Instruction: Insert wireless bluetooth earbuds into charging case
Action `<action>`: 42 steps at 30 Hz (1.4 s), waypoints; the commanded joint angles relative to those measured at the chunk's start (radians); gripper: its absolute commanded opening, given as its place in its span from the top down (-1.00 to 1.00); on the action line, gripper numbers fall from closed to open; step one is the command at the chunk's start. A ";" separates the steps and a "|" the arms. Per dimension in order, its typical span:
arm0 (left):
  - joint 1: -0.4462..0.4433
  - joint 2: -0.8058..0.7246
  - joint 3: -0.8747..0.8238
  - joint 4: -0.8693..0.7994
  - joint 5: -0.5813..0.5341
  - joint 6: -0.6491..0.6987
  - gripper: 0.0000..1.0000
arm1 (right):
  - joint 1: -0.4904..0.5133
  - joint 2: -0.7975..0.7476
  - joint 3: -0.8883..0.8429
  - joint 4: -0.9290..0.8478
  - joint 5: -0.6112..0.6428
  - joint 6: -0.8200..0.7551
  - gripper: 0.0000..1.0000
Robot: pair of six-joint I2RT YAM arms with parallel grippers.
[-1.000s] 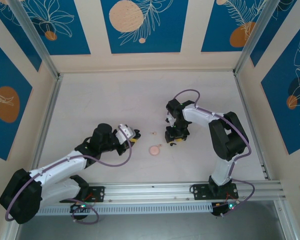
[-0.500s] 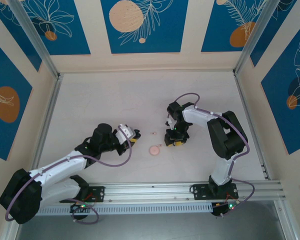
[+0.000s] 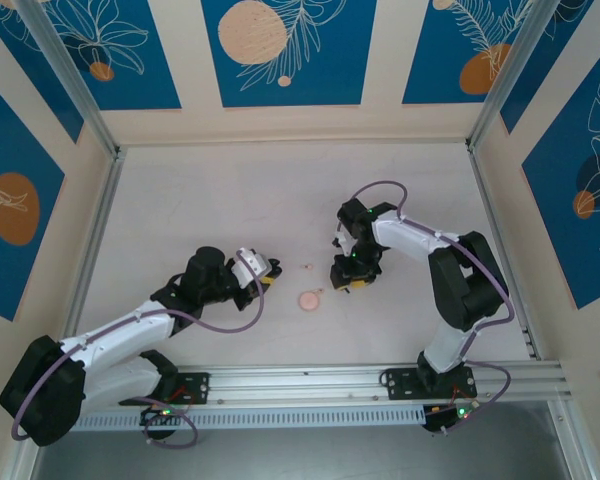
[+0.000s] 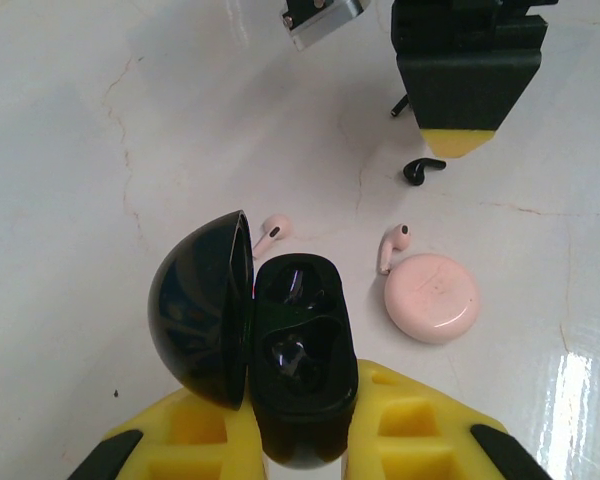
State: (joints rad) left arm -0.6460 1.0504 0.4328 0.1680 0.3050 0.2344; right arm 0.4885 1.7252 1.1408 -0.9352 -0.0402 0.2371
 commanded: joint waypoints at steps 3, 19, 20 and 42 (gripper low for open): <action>-0.003 -0.004 -0.007 0.017 0.002 -0.015 0.71 | -0.008 -0.004 0.037 -0.024 0.016 -0.031 0.09; 0.002 -0.035 -0.009 -0.009 0.011 -0.030 0.72 | -0.028 0.074 0.098 -0.026 0.056 -0.136 0.08; 0.001 -0.033 -0.008 -0.009 0.012 -0.032 0.71 | -0.027 0.073 0.100 -0.026 0.061 -0.148 0.08; 0.016 0.009 -0.006 0.032 0.049 -0.064 0.72 | 0.002 0.058 0.100 -0.039 0.104 -0.371 0.08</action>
State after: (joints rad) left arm -0.6388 1.0489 0.4328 0.1711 0.3271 0.1883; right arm 0.4694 1.7878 1.2160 -0.9375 0.0578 -0.0811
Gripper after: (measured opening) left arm 0.158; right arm 0.458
